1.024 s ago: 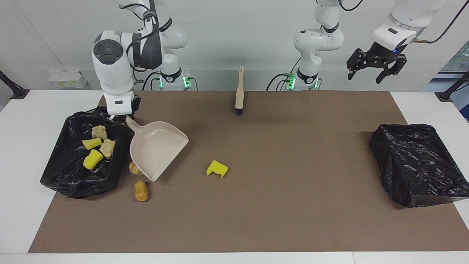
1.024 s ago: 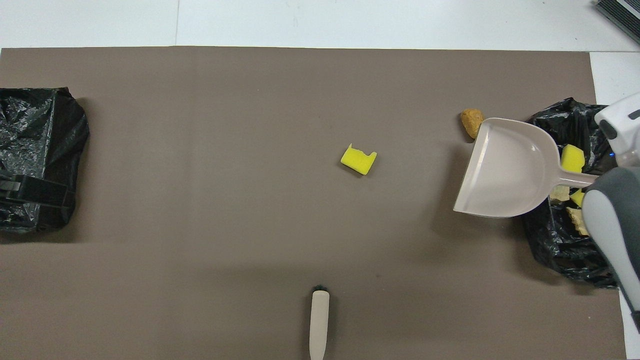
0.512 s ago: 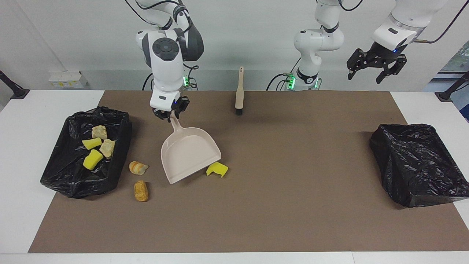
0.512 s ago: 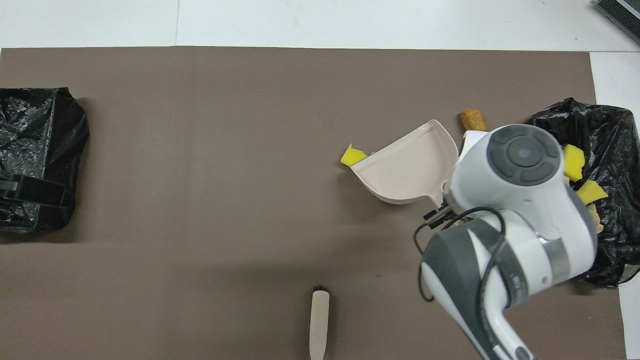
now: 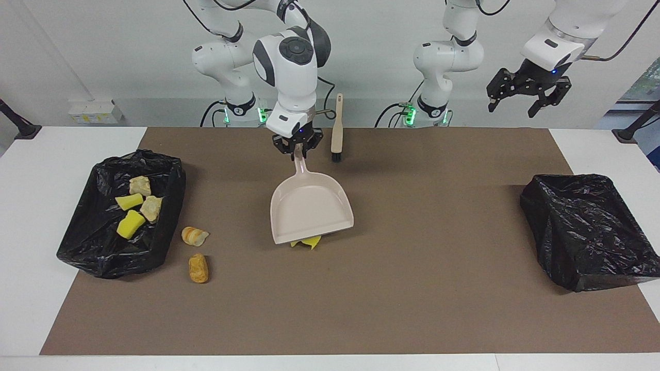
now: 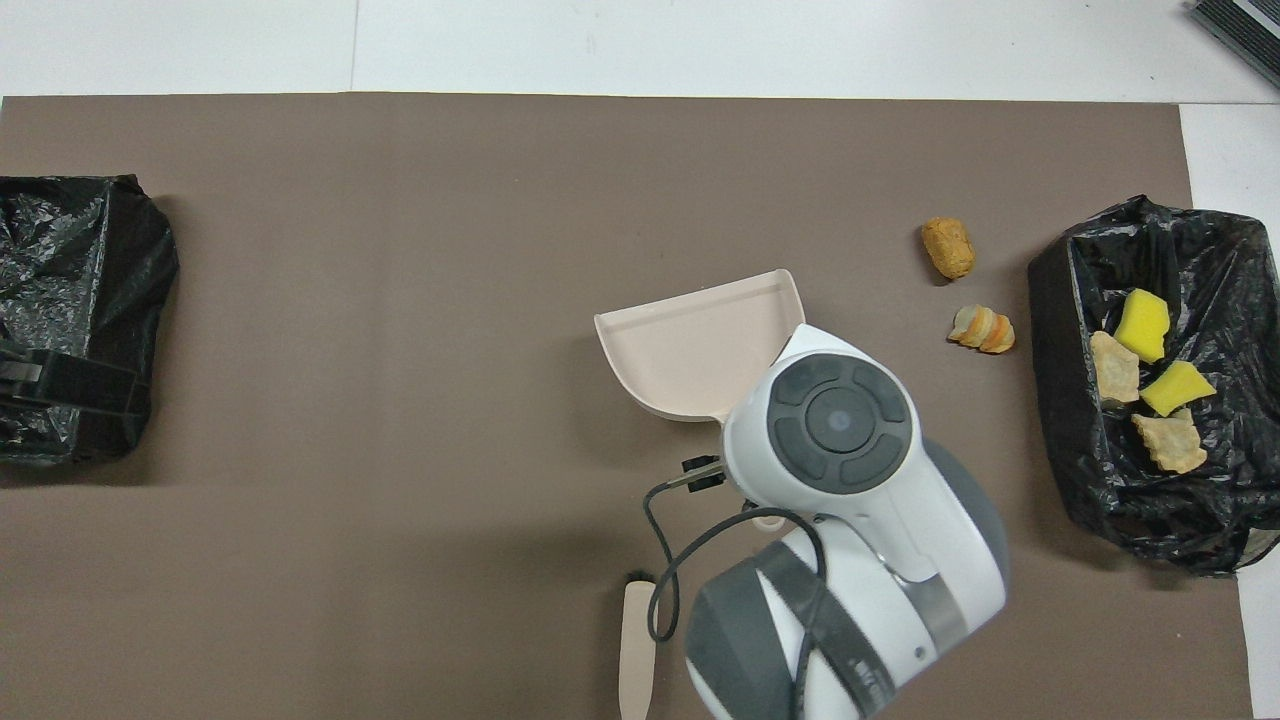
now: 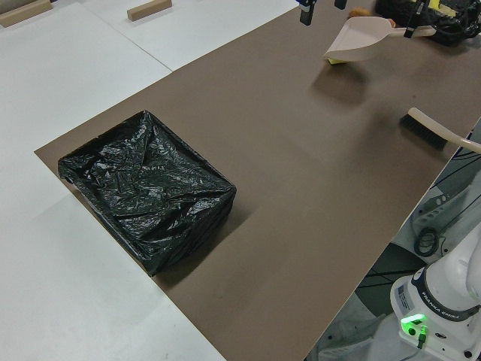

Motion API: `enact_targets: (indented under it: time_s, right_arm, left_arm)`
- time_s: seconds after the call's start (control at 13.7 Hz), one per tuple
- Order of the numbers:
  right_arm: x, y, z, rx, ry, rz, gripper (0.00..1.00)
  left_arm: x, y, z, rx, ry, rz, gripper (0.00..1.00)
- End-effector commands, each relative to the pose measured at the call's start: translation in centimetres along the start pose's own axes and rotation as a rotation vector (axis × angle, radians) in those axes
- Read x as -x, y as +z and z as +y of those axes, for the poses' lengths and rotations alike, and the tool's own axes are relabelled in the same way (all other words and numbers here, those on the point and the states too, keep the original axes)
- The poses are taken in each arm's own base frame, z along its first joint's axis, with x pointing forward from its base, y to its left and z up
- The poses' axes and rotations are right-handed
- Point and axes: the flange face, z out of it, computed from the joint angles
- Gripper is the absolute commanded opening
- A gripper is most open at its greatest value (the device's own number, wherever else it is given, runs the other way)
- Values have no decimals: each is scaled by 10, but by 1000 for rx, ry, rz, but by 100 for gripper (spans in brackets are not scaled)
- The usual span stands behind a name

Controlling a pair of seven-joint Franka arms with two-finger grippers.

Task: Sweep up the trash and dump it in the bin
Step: 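Bring the empty dustpan back to the table center with the right gripper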

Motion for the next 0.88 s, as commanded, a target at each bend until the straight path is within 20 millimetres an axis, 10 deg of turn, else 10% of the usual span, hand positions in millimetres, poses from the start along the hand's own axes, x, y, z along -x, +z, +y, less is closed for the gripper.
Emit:
enact_targets:
  time_s: [0.0, 0.37, 0.8]
  right_arm:
    - [-12, 15, -60, -15, 69, 9, 0]
    - [-23, 77, -128, 1, 117, 37, 0]
    - [-56, 93, -84, -14, 288, 81, 0]
  left_arm:
    - [3, -1, -6, -15, 1, 27, 100]
    - [0, 8, -8, -15, 6, 29, 100]
    - [-5, 31, -2, -12, 47, 20, 100]
